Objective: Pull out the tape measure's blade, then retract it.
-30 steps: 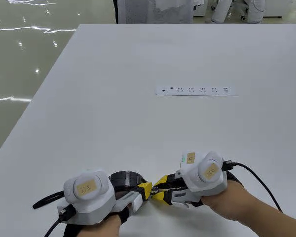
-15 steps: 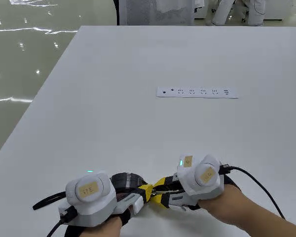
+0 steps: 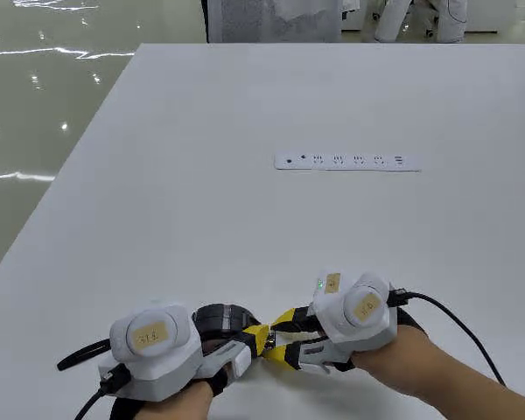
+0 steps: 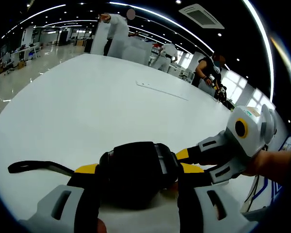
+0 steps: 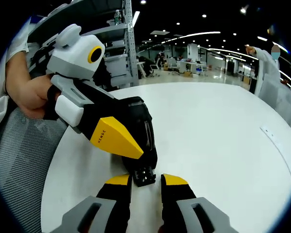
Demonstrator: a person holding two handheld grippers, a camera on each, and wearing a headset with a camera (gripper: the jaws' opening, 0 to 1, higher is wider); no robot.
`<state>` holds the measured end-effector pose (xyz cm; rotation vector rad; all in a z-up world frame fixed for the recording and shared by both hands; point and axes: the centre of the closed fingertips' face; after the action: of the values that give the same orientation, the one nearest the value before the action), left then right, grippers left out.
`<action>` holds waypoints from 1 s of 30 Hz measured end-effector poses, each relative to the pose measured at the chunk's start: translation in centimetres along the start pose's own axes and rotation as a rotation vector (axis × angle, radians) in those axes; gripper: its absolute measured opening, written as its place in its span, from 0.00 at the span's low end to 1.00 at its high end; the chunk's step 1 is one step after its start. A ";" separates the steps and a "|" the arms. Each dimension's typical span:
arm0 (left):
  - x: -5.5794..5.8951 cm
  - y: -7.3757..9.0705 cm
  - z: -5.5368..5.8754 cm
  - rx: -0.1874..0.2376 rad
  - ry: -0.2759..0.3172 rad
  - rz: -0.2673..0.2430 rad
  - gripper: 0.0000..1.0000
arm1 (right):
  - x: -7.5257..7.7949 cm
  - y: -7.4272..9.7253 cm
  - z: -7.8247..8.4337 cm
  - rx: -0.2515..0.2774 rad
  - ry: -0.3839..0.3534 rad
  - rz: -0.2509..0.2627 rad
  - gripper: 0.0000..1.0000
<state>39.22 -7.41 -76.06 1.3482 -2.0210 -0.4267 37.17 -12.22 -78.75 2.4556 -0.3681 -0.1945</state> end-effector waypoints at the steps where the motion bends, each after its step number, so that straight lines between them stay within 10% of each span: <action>1: 0.1 0.2 -0.1 0.001 -0.005 0.007 0.60 | 0.1 0.3 0.0 0.002 0.001 0.004 0.22; 30: -1.8 5.6 -0.9 0.018 -0.124 0.080 0.65 | -0.9 6.9 -1.0 0.082 -0.116 0.187 0.38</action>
<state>36.39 -3.35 -72.68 1.2741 -2.1764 -0.4674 35.07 -16.57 -73.69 2.4780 -0.6648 -0.2464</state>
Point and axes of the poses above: the centre of the closed fingertips' face, and the gripper's own axes: y roughly backward along the fingers, x roughly to its right, z roughly out of its underside, and after that the axes turned 2 degrees about y, right-handed
